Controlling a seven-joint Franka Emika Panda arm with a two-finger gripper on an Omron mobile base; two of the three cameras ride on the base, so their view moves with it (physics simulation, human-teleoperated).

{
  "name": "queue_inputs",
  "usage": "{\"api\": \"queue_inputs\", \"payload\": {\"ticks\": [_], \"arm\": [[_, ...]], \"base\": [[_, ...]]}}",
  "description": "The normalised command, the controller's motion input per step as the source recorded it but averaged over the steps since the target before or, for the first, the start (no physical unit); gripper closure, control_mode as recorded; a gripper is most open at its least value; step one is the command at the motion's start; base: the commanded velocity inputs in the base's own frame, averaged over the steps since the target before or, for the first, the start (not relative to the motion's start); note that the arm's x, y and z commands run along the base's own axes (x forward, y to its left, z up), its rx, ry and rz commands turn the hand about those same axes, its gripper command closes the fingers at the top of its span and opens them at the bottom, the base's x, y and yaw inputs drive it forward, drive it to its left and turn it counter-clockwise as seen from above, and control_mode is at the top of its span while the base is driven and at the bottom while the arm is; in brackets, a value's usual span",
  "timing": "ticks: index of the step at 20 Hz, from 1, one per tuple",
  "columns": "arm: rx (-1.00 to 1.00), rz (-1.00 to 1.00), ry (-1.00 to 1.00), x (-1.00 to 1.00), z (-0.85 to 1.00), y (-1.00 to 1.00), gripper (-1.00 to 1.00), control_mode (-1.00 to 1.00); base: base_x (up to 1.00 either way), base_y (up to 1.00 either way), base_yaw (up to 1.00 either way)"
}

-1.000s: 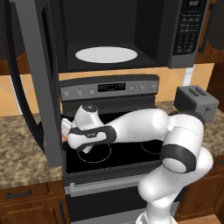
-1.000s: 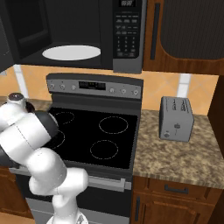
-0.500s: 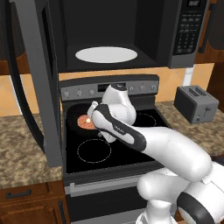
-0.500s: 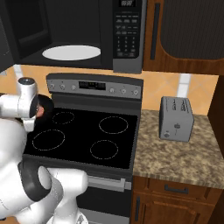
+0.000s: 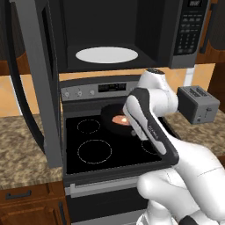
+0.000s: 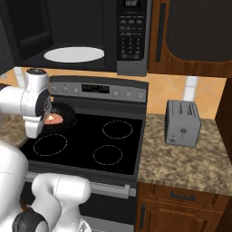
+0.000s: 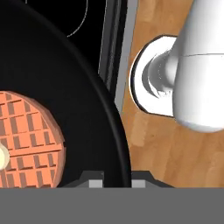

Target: Open the microwave, place the bowl with waffle inside the microwave, then close the microwave door and turn it on.

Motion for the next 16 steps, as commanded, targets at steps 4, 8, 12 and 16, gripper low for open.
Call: {"api": "queue_inputs", "payload": {"ticks": [4,8,12,16], "arm": [[-0.15,-0.18,0.00,-1.00,0.56,-0.57,1.00,-1.00],[-0.09,-0.05,0.00,-0.76,0.97,-0.05,1.00,-1.00],[-0.05,0.00,-0.18,-0.33,1.00,0.00,1.00,-1.00],[-0.01,0.00,-0.32,-0.18,0.97,-0.01,1.00,-1.00]], "base": [[0.00,0.00,0.00],[0.00,0.00,0.00],[0.00,0.00,0.00],[0.00,0.00,0.00]]}}
